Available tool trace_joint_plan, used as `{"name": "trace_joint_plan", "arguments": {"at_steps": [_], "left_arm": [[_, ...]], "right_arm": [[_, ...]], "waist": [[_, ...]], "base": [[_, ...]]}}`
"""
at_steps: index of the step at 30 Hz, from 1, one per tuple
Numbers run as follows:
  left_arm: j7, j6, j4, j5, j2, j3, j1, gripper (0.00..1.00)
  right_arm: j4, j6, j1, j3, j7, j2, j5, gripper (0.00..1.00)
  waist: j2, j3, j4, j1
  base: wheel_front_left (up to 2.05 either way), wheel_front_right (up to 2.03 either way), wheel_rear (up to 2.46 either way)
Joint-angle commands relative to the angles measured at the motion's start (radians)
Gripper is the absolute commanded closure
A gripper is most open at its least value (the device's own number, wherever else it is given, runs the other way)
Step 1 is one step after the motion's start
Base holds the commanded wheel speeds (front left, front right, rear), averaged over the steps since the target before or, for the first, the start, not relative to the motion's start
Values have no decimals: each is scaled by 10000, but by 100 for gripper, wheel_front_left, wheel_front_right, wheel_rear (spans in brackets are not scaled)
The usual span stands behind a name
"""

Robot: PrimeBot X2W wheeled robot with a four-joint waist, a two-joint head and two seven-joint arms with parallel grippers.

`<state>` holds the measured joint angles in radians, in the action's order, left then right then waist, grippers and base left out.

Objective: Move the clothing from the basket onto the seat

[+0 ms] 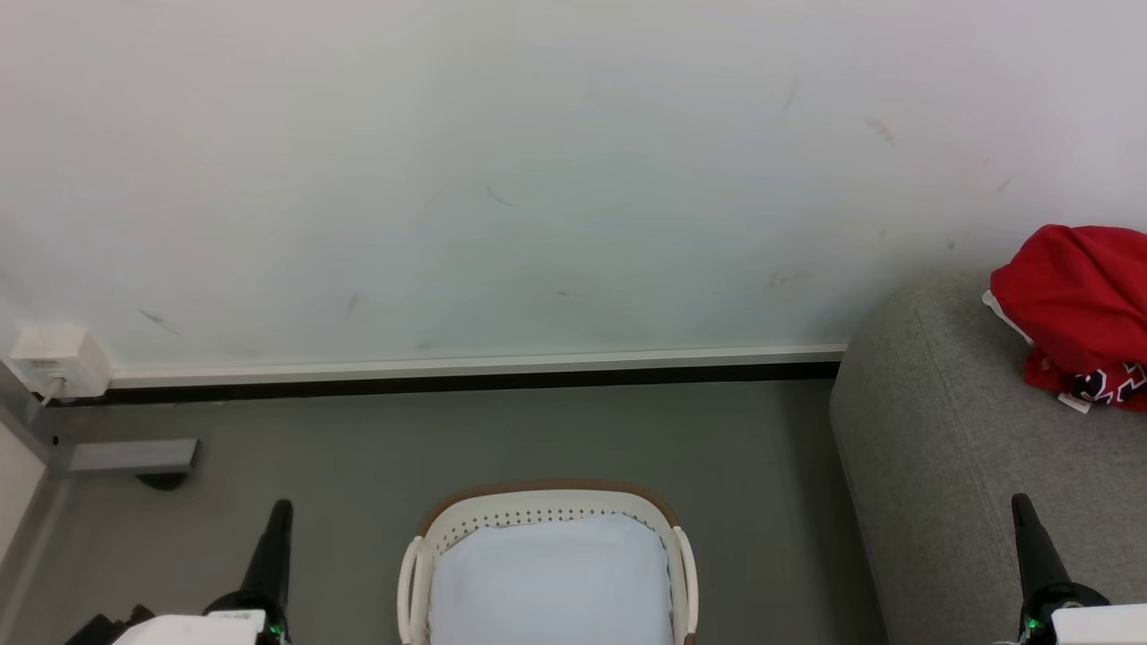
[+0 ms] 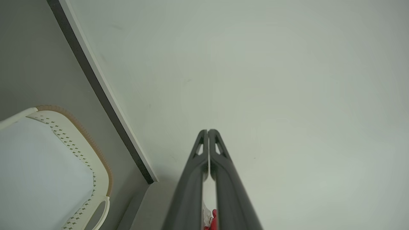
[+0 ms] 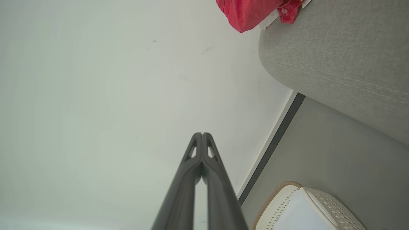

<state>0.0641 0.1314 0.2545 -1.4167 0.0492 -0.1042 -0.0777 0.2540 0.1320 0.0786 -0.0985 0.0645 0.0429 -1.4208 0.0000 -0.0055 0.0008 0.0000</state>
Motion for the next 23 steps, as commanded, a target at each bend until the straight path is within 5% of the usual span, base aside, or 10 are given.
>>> {"name": "trace_joint_plan", "arguments": {"at_steps": [1, 23], "left_arm": [[85, -11, -61, -305, 34, -52, -157, 100], [502, -14, -108, -1823, 22, -112, -346, 100]], "right_arm": [[-86, -19, 134, -35, 67, 105, -212, 100], [-117, -22, 338, -169, 496, 113, -1816, 100]], "waist": [[0, 3, 0, 0], [0, 76, -7, 0]], "base": [[0, 0, 0], [0, 0, 0]]}}
